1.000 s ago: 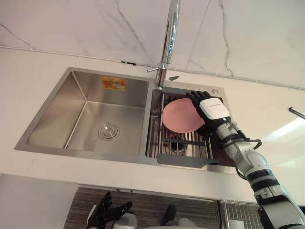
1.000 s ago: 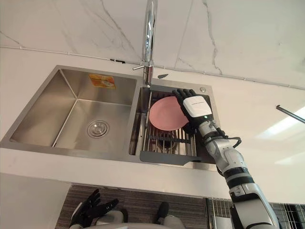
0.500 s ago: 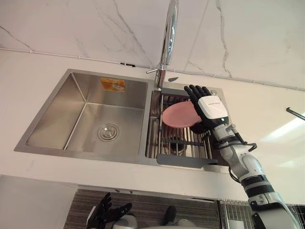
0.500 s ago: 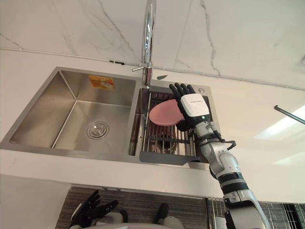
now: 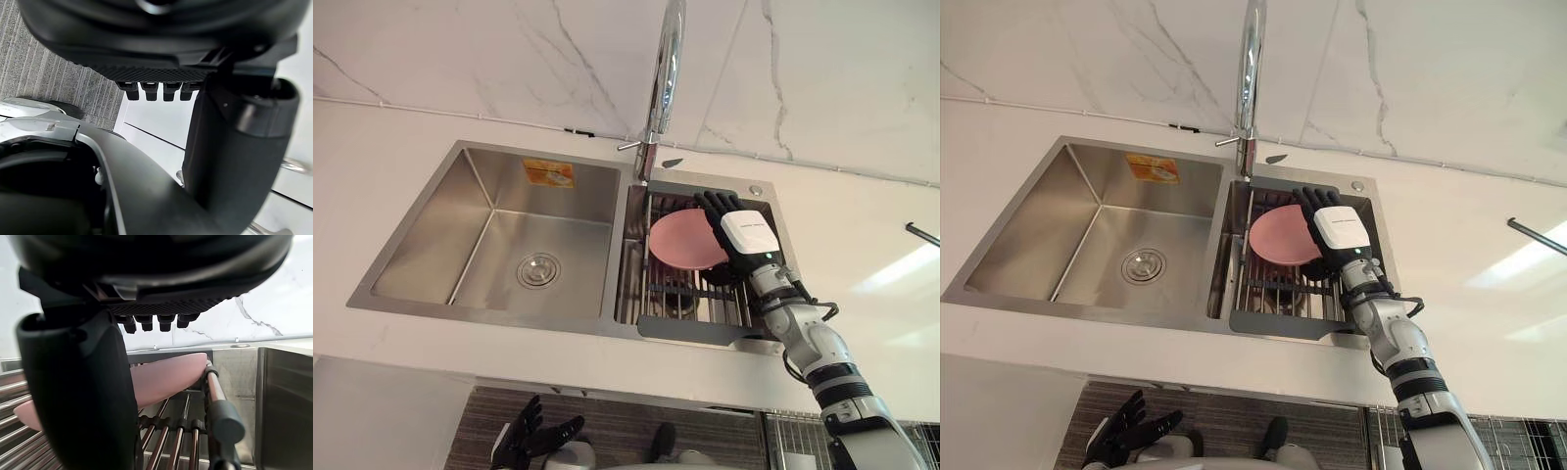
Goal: Walk over to the sink, pick up the cup, carry it to the dishwasher, place the cup inside the dishwasher, then close the dishwasher door
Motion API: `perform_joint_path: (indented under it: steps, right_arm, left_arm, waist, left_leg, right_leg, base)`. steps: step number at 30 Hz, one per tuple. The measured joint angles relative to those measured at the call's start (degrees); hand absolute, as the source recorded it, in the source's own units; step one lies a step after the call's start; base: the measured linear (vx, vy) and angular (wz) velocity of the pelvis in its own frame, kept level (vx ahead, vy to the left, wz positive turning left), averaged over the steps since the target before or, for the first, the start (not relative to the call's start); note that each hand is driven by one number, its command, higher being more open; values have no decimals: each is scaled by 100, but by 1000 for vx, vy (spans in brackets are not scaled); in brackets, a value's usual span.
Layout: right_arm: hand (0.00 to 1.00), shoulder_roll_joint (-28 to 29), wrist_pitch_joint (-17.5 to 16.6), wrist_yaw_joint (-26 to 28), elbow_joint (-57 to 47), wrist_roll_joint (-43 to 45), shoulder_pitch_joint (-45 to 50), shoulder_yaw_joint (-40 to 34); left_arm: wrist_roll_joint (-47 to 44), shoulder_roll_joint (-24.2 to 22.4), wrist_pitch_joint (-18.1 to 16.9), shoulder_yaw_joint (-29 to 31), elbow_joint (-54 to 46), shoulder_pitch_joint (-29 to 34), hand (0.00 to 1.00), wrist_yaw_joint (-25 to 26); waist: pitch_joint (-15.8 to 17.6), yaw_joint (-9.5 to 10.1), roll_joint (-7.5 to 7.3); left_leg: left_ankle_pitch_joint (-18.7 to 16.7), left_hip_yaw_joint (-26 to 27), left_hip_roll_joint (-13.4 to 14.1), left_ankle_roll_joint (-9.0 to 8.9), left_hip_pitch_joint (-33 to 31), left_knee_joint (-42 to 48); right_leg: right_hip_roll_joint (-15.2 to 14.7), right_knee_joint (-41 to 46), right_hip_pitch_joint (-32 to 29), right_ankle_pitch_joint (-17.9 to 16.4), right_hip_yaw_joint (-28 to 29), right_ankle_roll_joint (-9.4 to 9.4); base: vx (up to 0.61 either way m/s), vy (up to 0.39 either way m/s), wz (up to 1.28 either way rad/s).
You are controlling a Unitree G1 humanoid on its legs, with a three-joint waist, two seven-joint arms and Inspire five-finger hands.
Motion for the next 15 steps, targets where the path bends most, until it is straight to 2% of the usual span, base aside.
perform_joint_path:
  steps: [1,15]
  right_arm:
    - [0,-1,0,-5,6,1,-3,0]
    - [0,-71,-169,-71,319,39,-222,63]
  left_arm:
    - [0,7,3,0,0,0,100,0]
    - [-2,42,29,0,-4,-20,100,-14]
  waist:
    - [-4,0,-10]
    - [-5,-6,-58]
  left_leg:
    - [1,-4,-1,1,-5,-2]
    - [44,-14,-43,25,-108,-5]
  right_leg:
    - [-1,0,-5,1,-1,1]
    - [-38,1,-104,51,1,18]
  base:
    - [0,0,0]
    - [0,0,0]
